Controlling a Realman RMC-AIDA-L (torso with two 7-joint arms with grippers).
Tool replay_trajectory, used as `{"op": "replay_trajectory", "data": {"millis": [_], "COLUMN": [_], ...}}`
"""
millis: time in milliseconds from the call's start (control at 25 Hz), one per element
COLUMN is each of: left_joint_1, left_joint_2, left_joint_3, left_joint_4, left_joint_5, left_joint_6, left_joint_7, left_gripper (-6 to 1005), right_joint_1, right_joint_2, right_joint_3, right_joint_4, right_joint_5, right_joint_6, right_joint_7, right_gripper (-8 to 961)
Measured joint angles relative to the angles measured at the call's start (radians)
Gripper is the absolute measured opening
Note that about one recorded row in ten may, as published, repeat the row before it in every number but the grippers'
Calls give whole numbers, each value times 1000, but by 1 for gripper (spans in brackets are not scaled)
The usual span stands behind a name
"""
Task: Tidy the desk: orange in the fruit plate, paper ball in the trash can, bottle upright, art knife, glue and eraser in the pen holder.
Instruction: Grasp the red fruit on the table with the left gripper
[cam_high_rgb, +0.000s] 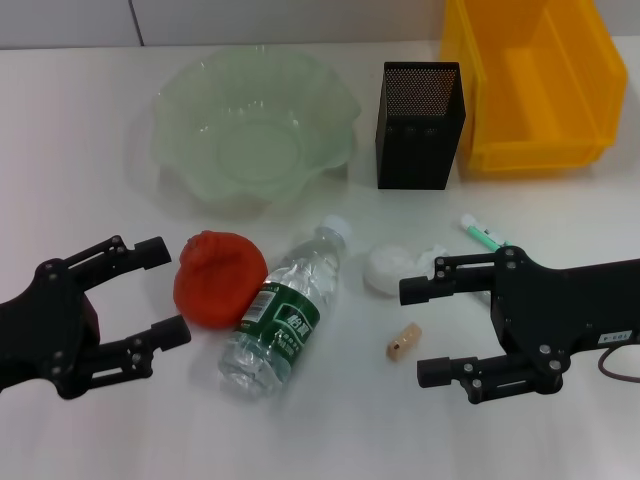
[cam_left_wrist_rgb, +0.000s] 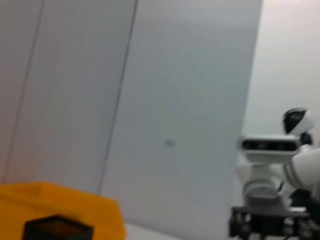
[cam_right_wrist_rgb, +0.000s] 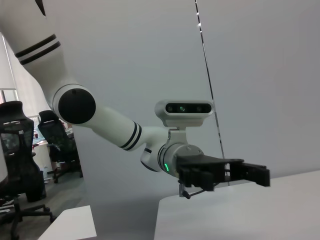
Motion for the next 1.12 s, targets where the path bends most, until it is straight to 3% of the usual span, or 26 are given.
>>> {"op": "replay_trajectory", "data": {"millis": [280,440,520,640,840,1120], "left_joint_1": [-42,-77,-126,-146,-159,-142], "left_joint_2": [-6,-20,-44,-52,-56,-47], "left_joint_3": [-9,-9,-9,-9,-5,-22], "left_joint_4": [0,0,-1,-1,-7,-1], "left_joint_5": [31,71,133,163,175,172], "left_joint_6": [-189,-264,-369,-432,-521,-533], "left_joint_7": [-96,-127,-149,-155,-156,-150], "left_gripper": [830,827,826,824,820,815], "right_joint_1": [-43,-67,-75,-77,-73,-66], "right_joint_2": [-2,-3,-1,0,1,2], "right_joint_3": [56,85,83,79,76,77], "right_joint_4": [-2,0,0,1,21,27], "right_joint_5": [6,4,3,3,1,0], "right_joint_6": [81,127,155,170,198,208], "right_joint_7": [1,-1,-2,-3,-4,-4], "right_gripper": [707,707,707,707,707,707]}}
